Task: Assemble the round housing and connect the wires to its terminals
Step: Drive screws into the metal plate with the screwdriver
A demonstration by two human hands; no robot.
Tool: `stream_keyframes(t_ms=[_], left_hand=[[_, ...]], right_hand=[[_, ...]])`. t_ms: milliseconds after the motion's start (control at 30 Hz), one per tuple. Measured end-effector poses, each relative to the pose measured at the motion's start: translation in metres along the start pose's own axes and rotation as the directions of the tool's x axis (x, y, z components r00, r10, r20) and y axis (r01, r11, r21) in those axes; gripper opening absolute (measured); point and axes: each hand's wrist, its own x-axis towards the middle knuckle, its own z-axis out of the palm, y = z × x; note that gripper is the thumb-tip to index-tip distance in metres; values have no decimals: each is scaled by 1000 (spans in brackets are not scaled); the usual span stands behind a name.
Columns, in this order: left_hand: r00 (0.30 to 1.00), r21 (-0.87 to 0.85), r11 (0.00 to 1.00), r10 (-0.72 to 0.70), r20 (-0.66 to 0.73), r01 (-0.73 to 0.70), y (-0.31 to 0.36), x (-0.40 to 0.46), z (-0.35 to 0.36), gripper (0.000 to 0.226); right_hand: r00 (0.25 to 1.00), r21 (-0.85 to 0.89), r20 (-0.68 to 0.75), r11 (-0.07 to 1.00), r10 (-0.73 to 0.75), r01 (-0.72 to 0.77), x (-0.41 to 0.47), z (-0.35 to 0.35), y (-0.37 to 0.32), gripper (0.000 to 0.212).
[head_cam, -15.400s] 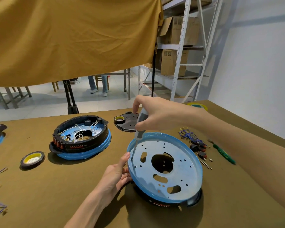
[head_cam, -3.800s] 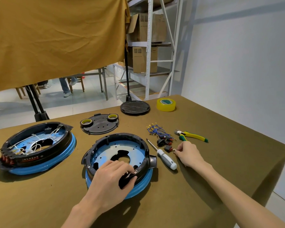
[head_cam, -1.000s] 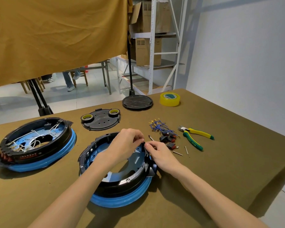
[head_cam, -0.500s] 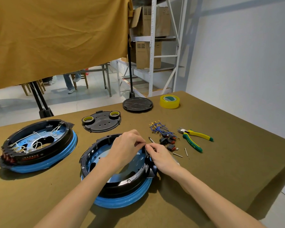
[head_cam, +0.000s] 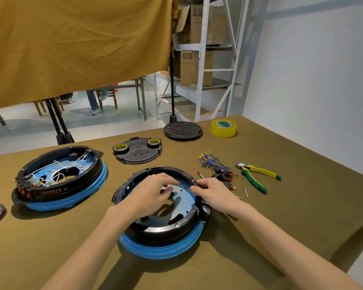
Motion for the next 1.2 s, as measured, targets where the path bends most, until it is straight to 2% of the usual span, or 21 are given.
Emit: stream_keyframes(t_ms=[167,400,533,700,767,867,933,1067,1200], left_hand=[[986,65,996,-65,155,55,-10,-14,3,36],[974,197,976,-131,186,94,-8,-13,12,46],[968,205,975,-128,216,84,-7,-12,17,52],[967,313,947,-137,214,65,-2,-3,20,63],[979,303,951,-113,171,57,0,2,22,65],[998,222,974,-44,-43,53,3,6,23,69],[992,239,971,26,-124,5,2,10,26,72],[992,357,929,123,-41,-100,-1,19,27,61],[989,417,903,137,-46,-106,2,22,27,57]], right_hand=[[998,-67,56,997,-21,24,14,-11,-11,25],[997,-139,44,988,-65,70,21,-9,-11,23],[997,-156,9,984,-82,82,20,-5,-11,18],[997,-219,-26,973,-74,66,22,-3,-12,17],[998,-166,-27,984,-63,58,21,-3,-11,19],[999,-31,-4,999,-35,35,18,-3,-10,22],[999,3,-4,999,-39,39,15,-2,-9,23],[999,31,-15,998,-53,53,13,1,-7,26],[1000,4,-16,1000,-18,18,11,2,-5,26]])
